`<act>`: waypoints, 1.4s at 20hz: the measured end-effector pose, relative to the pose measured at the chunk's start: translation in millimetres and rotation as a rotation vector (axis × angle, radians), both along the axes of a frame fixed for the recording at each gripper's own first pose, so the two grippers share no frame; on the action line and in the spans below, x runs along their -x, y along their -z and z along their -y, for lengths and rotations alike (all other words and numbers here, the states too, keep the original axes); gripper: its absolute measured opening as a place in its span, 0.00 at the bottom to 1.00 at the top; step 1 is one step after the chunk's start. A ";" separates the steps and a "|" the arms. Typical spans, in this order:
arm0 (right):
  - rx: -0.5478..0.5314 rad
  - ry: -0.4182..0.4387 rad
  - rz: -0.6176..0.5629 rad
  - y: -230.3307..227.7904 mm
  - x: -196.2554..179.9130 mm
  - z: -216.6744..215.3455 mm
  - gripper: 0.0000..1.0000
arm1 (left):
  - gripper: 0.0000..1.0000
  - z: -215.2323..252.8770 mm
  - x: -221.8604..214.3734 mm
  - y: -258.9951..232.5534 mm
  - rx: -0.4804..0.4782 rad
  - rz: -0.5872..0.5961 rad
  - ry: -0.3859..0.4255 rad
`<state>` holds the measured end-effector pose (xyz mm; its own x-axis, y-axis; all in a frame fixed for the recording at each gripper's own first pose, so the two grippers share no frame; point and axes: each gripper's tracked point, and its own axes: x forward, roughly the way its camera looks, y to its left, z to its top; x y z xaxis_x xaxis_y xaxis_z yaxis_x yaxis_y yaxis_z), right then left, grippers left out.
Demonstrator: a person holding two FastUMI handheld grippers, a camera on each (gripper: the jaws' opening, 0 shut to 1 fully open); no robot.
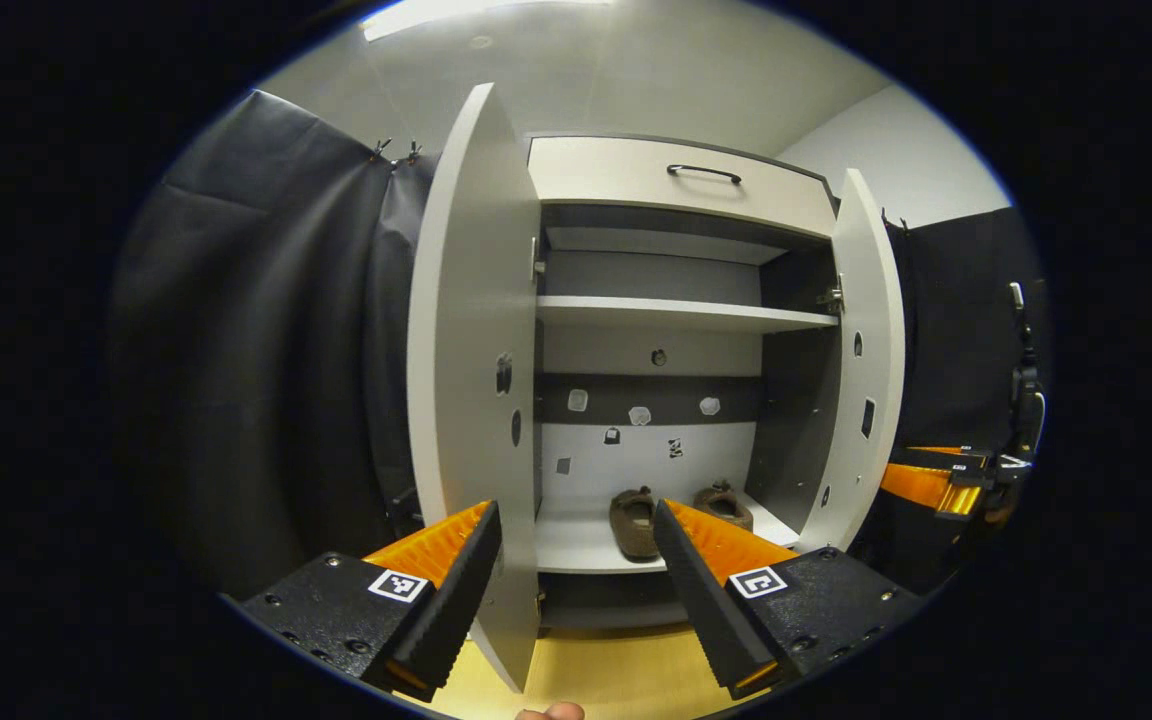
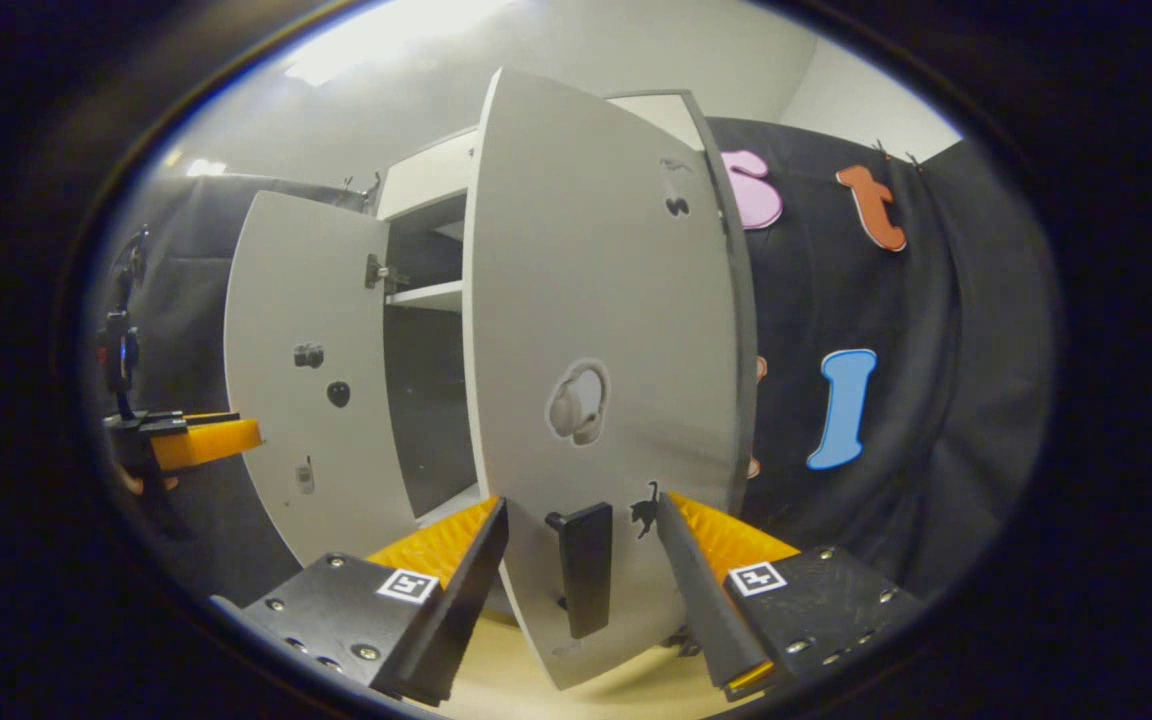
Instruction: Grab one shoe with the right hand and put it into the shoe cabinet, grab the other shoe with the left hand and put it into the shoe cabinet; then close the right door with the right hand and the left door with the left hand.
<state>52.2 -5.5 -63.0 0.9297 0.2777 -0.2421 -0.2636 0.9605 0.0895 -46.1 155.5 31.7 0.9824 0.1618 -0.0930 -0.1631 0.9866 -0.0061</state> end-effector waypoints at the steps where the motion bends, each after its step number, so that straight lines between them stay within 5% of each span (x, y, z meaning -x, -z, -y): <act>1: 0.016 0.004 0.003 2.4 -3.8 -2.2 0.90 | 0.95 -2.4 2.1 0.1 0.000 0.001 -0.008; 8: 0.072 0.019 -0.007 23.3 -33.6 -14.5 0.93 | 0.92 -9.7 2.8 -2.4 0.002 0.004 -0.018; 12: 0.050 0.036 -0.011 26.8 -41.7 -15.2 0.87 | 0.92 -10.8 0.6 0.1 0.009 -0.001 -0.013; 28: 0.001 0.064 -0.032 38.2 -74.3 -39.0 0.87 | 0.92 -16.5 9.8 -5.1 0.046 0.010 0.005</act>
